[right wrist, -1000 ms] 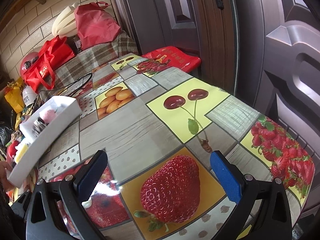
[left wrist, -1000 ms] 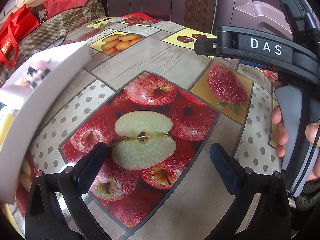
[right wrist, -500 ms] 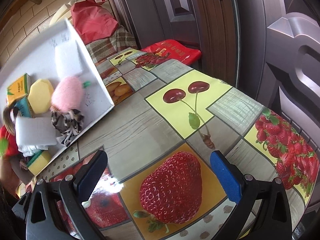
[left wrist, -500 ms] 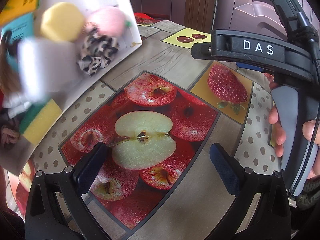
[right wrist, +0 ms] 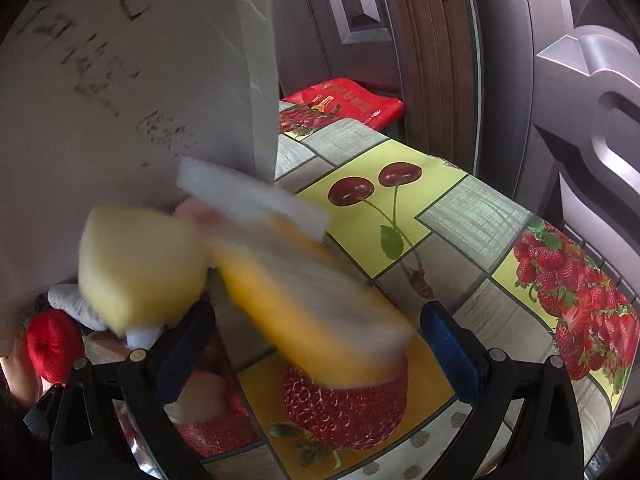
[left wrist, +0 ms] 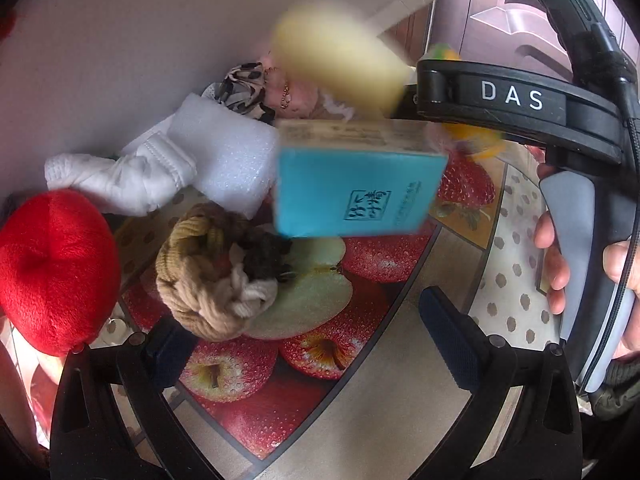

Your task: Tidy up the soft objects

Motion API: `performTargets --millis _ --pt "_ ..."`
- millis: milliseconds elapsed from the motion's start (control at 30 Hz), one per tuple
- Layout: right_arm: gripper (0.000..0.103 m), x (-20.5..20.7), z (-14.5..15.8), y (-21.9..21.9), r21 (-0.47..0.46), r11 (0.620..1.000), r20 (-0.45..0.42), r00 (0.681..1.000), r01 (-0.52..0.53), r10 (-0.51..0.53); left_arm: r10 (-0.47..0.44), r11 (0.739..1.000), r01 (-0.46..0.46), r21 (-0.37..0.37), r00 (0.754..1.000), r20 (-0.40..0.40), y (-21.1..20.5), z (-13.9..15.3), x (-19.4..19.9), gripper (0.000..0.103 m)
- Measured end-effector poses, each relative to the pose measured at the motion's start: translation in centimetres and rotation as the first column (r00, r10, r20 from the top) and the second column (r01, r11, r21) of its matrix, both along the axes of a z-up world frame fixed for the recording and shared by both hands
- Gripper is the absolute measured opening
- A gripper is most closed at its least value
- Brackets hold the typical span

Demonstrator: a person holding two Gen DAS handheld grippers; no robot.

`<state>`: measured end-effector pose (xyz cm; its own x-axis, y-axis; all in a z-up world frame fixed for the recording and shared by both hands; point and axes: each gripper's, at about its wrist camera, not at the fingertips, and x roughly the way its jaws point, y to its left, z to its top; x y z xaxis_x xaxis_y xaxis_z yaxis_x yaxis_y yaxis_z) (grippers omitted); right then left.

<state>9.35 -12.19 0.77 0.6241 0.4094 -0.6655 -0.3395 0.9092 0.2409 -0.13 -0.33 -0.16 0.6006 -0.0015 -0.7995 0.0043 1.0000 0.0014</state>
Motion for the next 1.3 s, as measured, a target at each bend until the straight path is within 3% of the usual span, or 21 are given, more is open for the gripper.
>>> performTargets --millis 1300 --pt "0.103 -0.43 0.12 0.23 0.01 1.0 0.02 1.0 -0.003 0.003 0.0 1.0 0.0 -0.001 1.0 0.0 -0.03 0.05 0.01 0.102"
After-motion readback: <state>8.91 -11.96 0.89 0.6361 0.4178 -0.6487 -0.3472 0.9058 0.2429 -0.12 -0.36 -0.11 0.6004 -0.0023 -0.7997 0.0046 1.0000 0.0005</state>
